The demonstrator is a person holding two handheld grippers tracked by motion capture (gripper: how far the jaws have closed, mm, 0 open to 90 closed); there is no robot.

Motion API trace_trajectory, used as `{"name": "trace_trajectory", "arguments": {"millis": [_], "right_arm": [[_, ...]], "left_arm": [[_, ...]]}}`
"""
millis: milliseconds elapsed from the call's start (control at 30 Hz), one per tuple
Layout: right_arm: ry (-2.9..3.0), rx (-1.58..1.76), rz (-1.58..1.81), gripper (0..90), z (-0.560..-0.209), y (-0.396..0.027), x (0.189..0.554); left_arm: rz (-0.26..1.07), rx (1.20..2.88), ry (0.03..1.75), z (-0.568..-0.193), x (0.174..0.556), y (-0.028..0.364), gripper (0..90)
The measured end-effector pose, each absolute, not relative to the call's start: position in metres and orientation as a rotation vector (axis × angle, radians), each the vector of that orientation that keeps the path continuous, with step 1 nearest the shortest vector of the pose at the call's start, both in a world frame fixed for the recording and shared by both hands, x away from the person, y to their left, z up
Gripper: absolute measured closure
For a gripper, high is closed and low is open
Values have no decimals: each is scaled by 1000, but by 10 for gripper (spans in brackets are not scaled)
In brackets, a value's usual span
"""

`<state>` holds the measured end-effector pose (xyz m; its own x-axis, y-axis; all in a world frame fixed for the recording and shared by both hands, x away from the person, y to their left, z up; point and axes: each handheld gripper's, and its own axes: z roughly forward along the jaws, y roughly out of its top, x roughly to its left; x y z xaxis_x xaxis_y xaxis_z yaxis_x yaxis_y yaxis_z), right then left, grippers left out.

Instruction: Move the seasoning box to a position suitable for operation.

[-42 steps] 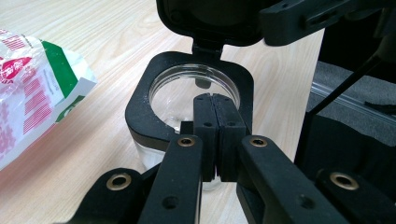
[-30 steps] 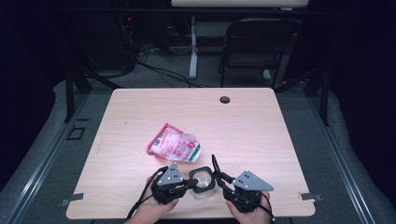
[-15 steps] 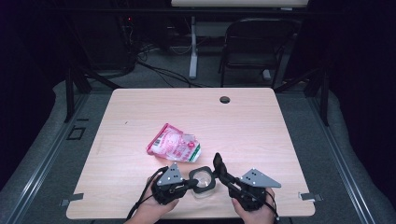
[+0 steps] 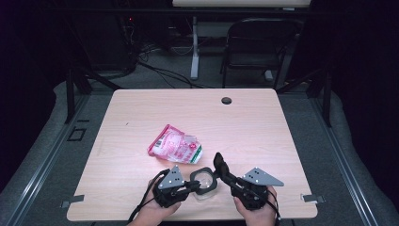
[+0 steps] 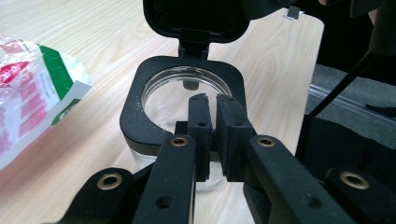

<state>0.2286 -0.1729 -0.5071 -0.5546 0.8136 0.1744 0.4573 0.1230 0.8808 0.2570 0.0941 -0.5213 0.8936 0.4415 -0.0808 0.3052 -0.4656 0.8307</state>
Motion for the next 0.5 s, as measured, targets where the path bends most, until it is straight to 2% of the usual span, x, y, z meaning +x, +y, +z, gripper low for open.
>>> {"name": "trace_trajectory", "arguments": {"millis": [133,500], "right_arm": [[2054,1233,1413,847,-507,-172,232],[2046,1243,1427,854,-507,-176,246]], "left_arm": [[193,2083,561,-522,260,100,806],[223,2084,618,-524,260,110,789]]}}
